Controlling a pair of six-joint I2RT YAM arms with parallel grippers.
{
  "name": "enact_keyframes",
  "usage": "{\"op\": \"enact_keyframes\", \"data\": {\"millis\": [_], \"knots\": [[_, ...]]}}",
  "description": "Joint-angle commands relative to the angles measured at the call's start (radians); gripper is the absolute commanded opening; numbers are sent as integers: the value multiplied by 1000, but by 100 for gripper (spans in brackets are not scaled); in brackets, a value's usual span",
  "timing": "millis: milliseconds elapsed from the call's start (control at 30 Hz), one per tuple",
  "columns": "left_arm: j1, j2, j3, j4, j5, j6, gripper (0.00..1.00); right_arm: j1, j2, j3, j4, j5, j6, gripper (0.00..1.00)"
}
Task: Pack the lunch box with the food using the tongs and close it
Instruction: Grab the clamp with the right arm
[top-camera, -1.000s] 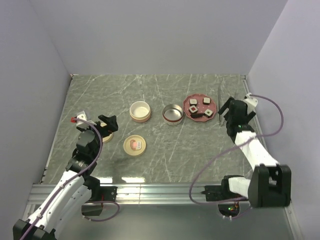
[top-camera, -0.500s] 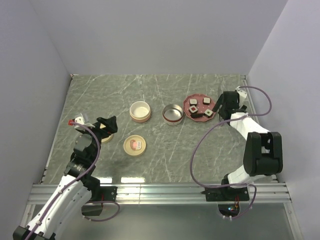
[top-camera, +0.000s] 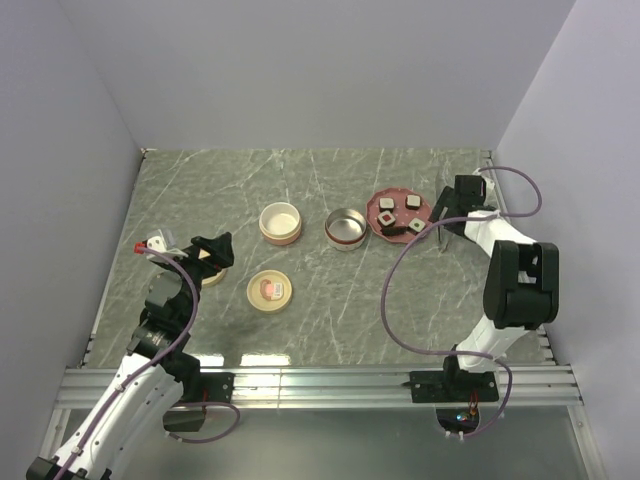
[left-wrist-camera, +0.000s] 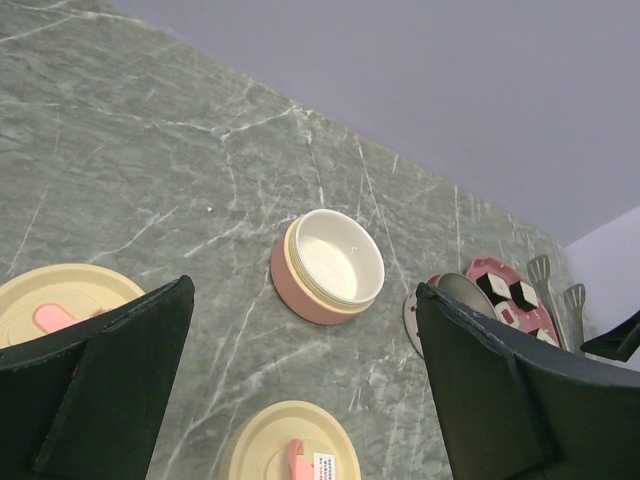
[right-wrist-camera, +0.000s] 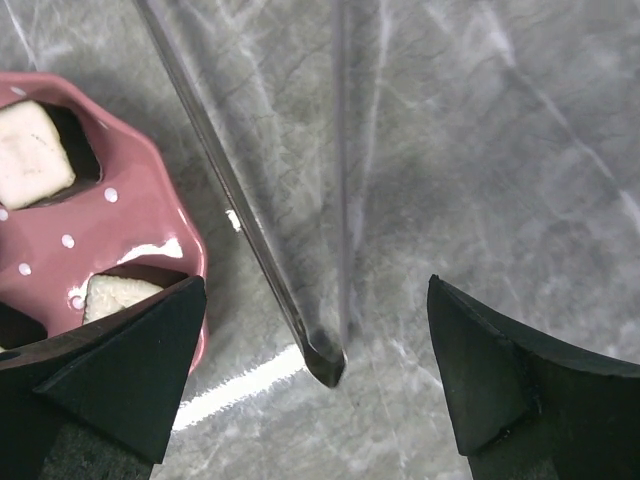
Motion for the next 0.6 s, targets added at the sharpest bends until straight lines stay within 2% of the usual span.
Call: {"op": "enact_keyframes", "data": {"millis": [0,567], "knots": [[-1,-5,-3,21,8,-10,100,-4,36,63,-21,-50,-35,98],[-3,-22,-7,15,14,-11,100,-4,139,149,-61,-12,-47,97]]}}
